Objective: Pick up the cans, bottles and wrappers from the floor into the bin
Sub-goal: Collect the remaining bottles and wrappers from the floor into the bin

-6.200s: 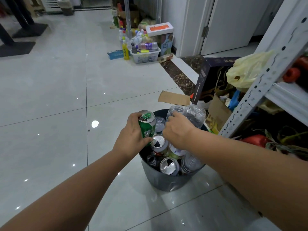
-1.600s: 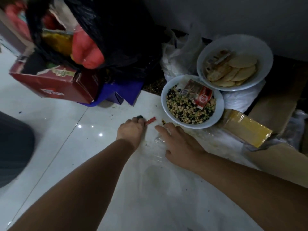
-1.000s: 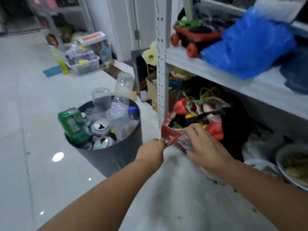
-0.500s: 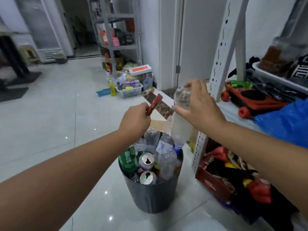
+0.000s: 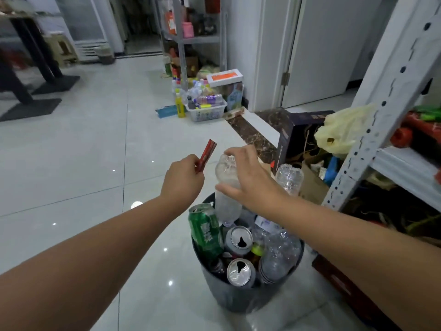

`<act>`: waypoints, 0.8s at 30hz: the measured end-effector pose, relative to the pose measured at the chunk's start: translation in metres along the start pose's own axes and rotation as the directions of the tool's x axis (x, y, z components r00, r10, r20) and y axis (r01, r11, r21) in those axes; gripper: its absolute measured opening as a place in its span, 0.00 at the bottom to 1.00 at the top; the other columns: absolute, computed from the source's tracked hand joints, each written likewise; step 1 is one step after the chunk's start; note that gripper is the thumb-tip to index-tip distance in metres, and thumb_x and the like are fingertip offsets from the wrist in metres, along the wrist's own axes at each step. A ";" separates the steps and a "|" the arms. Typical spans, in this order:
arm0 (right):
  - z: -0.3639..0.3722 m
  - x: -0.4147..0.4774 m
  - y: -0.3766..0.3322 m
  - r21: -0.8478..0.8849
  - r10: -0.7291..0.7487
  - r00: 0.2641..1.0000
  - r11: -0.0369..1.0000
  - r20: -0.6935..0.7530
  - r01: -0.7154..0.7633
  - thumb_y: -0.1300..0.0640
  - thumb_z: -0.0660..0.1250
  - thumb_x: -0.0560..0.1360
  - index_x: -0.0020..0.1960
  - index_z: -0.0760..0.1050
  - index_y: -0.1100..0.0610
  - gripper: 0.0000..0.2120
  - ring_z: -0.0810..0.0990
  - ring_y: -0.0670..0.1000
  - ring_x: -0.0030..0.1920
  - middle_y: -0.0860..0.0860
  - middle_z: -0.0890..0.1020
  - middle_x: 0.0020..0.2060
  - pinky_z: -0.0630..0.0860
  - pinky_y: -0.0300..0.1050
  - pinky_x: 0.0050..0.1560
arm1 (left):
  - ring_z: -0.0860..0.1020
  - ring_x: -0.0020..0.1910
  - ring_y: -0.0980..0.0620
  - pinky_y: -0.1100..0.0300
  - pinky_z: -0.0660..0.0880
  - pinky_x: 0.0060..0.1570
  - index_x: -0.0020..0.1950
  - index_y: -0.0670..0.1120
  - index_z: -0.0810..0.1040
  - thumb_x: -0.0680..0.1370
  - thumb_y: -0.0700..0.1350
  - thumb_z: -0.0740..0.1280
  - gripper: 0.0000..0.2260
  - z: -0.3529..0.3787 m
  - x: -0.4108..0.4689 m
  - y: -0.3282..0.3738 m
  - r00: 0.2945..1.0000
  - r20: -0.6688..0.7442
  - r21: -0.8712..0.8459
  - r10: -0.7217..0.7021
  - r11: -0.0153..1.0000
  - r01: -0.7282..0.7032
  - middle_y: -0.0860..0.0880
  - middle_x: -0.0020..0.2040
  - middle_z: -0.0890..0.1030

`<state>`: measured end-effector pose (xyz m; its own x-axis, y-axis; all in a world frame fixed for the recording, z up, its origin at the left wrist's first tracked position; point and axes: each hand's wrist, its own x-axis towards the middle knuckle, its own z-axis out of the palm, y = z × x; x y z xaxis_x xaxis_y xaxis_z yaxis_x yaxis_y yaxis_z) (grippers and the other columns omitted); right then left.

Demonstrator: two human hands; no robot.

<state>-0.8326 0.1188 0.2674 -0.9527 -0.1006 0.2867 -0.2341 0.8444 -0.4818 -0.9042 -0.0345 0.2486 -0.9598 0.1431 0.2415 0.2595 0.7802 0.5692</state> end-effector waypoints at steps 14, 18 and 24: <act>0.047 0.005 0.018 -0.283 -0.012 1.000 0.959 0.025 0.019 0.47 0.68 0.72 0.64 0.62 0.56 0.28 0.70 0.53 0.55 0.52 0.67 0.58 0.67 0.45 0.48 | 0.76 0.35 0.51 0.58 0.71 0.32 0.49 0.47 0.76 0.74 0.40 0.63 0.06 0.027 -0.020 -0.009 0.999 0.037 -0.073 -0.033 0.997 0.035 0.50 0.37 0.78; 0.032 -0.003 0.021 -0.386 -0.048 0.990 0.918 0.130 0.095 0.45 0.66 0.73 0.75 0.50 0.55 0.39 0.59 0.56 0.71 0.54 0.61 0.71 0.58 0.50 0.68 | 0.76 0.33 0.52 0.56 0.72 0.30 0.48 0.48 0.76 0.74 0.41 0.63 0.05 0.021 -0.030 -0.003 0.999 0.010 -0.079 -0.042 0.996 0.043 0.52 0.34 0.77; -0.002 -0.023 0.017 -0.390 0.101 0.965 0.921 0.242 0.001 0.46 0.67 0.74 0.76 0.34 0.46 0.47 0.42 0.57 0.76 0.55 0.40 0.77 0.45 0.54 0.73 | 0.77 0.36 0.50 0.52 0.77 0.38 0.46 0.47 0.77 0.74 0.42 0.67 0.03 0.019 -0.066 0.000 0.993 -0.023 -0.097 -0.115 0.989 0.112 0.50 0.37 0.79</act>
<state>-0.8147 0.1363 0.2541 -0.9899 -0.1391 0.0270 -0.1413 0.9827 -0.1199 -0.8427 -0.0327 0.2180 -0.9806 0.0388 0.1924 0.1595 0.7285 0.6662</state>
